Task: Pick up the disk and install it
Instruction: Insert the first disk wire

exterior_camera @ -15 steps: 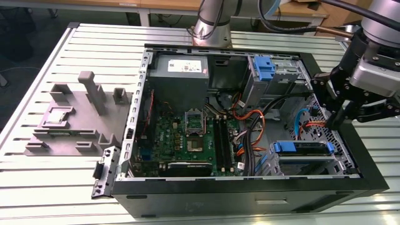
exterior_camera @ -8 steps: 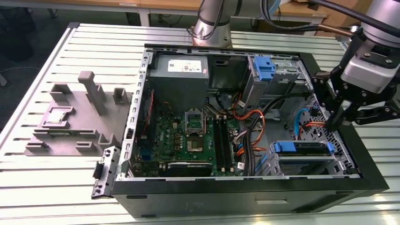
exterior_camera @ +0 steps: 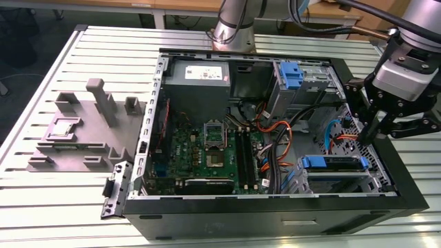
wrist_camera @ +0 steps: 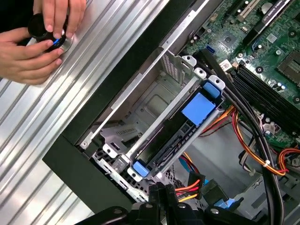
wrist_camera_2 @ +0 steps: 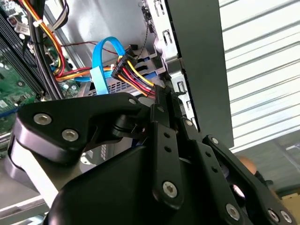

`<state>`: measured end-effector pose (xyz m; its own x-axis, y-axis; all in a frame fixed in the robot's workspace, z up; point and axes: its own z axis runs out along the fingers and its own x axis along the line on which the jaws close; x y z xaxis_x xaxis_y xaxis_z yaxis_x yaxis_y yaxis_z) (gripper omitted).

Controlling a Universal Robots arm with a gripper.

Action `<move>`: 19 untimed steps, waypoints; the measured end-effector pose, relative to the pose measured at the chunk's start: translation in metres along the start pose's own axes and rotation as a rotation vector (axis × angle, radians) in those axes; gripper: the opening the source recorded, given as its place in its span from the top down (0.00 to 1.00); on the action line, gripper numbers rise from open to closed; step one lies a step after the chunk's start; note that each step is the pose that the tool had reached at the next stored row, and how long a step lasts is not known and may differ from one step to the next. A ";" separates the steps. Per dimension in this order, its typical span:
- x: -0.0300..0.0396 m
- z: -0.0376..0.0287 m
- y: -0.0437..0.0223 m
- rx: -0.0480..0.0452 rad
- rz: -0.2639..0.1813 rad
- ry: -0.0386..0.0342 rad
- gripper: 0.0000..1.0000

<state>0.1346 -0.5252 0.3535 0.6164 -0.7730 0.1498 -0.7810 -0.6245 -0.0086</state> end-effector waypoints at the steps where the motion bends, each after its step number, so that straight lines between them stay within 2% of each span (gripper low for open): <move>1: 0.0000 0.0001 0.0000 -0.0027 0.018 0.0001 0.83; 19: -0.0002 0.0012 0.0001 -0.0516 0.340 0.0030 0.83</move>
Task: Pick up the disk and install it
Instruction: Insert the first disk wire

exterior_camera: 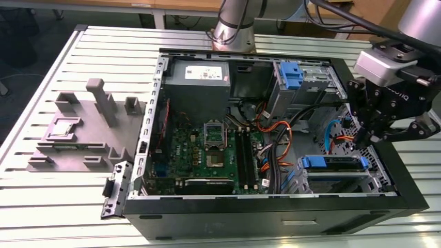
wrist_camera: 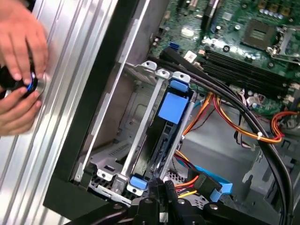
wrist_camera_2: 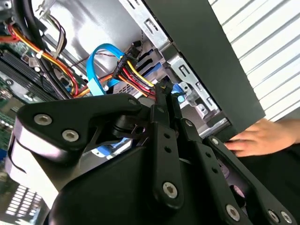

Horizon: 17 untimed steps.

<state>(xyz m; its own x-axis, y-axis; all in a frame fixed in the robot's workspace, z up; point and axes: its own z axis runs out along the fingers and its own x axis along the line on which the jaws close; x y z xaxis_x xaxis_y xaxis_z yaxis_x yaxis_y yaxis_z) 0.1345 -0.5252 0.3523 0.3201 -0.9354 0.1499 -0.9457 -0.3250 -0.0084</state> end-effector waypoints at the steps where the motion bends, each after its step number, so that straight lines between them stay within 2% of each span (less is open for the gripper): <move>1: 0.0000 0.0001 0.0000 -0.0025 0.016 0.0002 0.83; 11: -0.0002 0.0010 0.0000 -0.0274 0.180 0.0016 0.83; 17: -0.0003 0.0018 0.0000 -0.0394 0.260 0.0023 0.83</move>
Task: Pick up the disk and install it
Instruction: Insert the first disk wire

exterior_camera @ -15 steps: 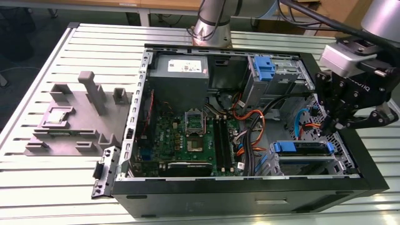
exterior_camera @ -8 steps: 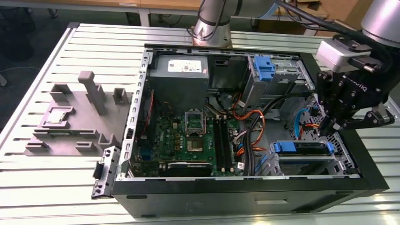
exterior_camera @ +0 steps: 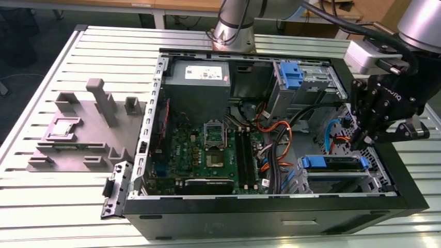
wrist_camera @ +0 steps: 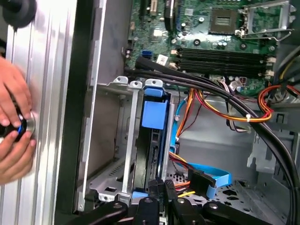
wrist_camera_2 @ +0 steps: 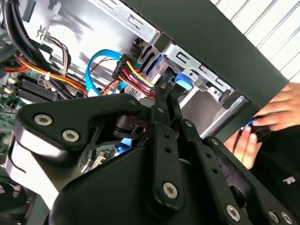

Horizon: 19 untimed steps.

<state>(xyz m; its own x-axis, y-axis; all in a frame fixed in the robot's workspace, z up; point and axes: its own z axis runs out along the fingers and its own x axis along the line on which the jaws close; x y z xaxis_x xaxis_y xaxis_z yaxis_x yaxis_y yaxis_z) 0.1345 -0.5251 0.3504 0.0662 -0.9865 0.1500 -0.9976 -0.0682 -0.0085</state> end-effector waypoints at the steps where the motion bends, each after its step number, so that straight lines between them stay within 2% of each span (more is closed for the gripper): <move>1: 0.0000 0.0003 0.0000 -0.0017 0.011 0.0000 0.83; 3: -0.0002 0.0007 0.0003 -0.0036 0.024 -0.0013 0.83; 4: -0.0002 0.0010 0.0008 -0.0038 0.028 -0.0057 0.83; 7: -0.0001 0.0016 0.0015 -0.0031 0.033 -0.0330 0.83; 8: 0.0006 0.0022 0.0017 -0.0032 0.035 -0.0368 0.83; 13: 0.0070 0.0048 0.0025 -0.0048 0.048 -0.0391 0.83; 19: 0.0097 0.0083 0.0047 -0.0068 0.065 -0.0429 0.83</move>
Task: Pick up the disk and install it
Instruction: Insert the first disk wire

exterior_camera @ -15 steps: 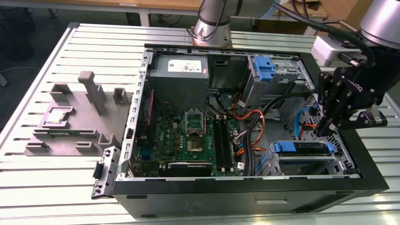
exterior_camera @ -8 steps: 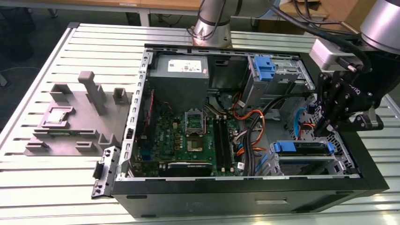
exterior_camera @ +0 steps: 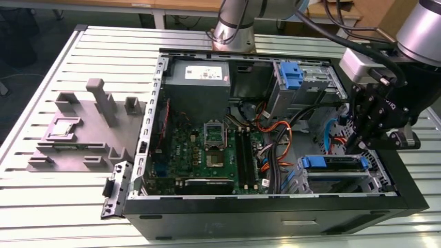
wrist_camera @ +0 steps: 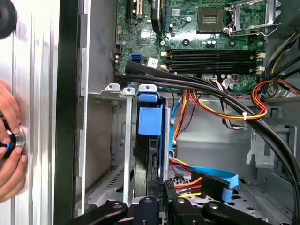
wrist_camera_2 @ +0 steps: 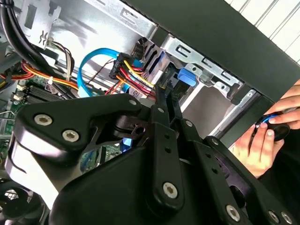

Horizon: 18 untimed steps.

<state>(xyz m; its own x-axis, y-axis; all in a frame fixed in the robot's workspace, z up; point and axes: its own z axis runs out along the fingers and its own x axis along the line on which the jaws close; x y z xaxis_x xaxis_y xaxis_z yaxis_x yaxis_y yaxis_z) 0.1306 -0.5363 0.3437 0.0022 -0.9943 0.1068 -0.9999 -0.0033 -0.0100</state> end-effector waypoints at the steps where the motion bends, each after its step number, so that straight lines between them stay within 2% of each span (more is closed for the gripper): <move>1: 0.0000 0.0006 0.0006 -0.0003 0.003 0.0000 0.83; 6: 0.0002 0.0043 0.0011 -0.0040 0.038 0.0003 0.83; 13: 0.0075 0.0075 0.0016 -0.0041 0.037 -0.0004 0.83; 18: 0.0077 0.0092 0.0018 -0.0035 0.035 -0.0034 0.83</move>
<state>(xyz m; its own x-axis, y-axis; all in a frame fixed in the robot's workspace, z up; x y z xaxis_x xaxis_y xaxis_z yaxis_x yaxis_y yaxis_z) 0.1290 -0.5449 0.3354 -0.0332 -0.9941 0.1031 -0.9994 0.0323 -0.0103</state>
